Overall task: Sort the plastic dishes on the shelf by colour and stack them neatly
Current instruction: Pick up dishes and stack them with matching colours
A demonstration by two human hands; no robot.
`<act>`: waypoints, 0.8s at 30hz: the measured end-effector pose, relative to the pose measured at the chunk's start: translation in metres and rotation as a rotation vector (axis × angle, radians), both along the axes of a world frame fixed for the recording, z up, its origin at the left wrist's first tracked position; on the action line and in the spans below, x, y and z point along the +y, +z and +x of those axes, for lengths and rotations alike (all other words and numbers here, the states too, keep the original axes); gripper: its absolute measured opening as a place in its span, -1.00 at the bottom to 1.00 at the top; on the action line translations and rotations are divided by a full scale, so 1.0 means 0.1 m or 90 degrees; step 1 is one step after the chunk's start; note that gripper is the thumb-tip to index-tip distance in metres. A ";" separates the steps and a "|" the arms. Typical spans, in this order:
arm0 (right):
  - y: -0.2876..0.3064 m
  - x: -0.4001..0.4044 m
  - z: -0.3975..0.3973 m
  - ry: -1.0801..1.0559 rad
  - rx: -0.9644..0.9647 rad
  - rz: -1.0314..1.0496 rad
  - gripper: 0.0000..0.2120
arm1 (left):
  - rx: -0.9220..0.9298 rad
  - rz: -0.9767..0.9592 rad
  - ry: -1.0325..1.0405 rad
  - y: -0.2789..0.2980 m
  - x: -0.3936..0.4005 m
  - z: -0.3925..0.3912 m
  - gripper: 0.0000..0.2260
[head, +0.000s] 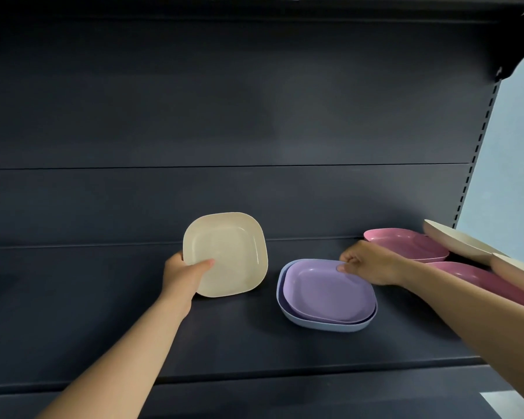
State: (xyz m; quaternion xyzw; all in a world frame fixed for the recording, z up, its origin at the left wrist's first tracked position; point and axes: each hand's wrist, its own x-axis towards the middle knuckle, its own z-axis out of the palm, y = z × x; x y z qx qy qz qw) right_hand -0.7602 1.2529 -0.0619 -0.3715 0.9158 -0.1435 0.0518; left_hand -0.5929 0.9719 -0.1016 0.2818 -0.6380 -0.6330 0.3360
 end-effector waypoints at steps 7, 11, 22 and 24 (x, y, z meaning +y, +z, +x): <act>0.06 0.04 0.04 -0.028 0.083 -0.016 -0.68 | 0.000 0.001 -0.002 0.01 0.01 0.00 -0.77; 0.08 0.07 -0.02 -0.050 0.147 -0.111 -0.65 | -0.010 -0.014 -0.008 0.02 0.03 0.01 -0.80; 0.43 -0.27 0.27 -0.182 0.010 -0.277 -0.79 | -0.060 -0.002 -0.010 0.22 -0.09 0.32 -0.84; 0.50 -0.46 0.44 -0.158 -0.162 -0.385 -0.85 | -0.066 0.010 -0.010 0.30 -0.22 0.54 -0.82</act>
